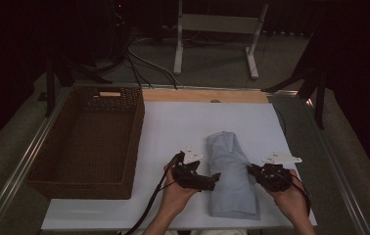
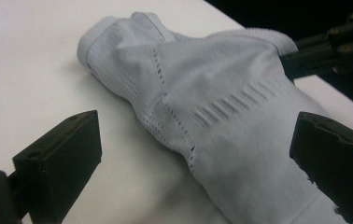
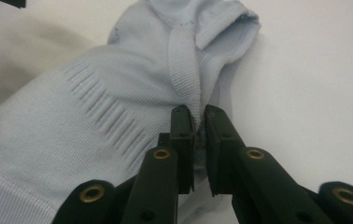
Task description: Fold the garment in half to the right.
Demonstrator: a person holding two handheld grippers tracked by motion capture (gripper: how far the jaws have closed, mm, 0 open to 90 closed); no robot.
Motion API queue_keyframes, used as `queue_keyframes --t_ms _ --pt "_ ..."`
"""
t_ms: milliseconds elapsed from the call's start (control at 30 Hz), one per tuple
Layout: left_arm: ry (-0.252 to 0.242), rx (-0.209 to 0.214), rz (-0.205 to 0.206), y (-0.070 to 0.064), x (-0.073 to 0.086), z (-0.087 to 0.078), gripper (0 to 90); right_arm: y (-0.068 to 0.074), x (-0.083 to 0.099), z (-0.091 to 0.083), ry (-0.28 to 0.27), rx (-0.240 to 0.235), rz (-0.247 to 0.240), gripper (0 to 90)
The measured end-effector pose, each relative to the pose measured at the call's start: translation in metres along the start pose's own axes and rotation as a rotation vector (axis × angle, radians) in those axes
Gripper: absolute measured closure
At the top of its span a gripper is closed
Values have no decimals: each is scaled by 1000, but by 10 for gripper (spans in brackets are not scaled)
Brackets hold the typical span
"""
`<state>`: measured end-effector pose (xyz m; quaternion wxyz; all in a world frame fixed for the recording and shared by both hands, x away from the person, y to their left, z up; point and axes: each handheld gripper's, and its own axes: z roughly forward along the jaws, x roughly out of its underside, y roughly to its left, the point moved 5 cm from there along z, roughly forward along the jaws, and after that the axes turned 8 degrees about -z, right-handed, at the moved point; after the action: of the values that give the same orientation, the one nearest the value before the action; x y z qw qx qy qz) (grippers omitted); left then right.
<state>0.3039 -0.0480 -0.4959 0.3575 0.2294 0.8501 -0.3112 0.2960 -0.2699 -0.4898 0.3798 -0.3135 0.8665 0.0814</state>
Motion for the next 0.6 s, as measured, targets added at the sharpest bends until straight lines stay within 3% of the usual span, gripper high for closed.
queue_keyframes --t_ms 333,433,533,600 --pt "56 -23 20 -6 7 11 42 -9 13 7 37 30 23 823" --pt "74 -55 23 -6 9 18 97 -11 17 9 50 40 41 812" --pt "80 -50 22 -7 10 21 98 -10 19 10 49 39 47 805" --pt "86 -50 27 -8 11 23 99 -10 20 9 50 51 55 722"
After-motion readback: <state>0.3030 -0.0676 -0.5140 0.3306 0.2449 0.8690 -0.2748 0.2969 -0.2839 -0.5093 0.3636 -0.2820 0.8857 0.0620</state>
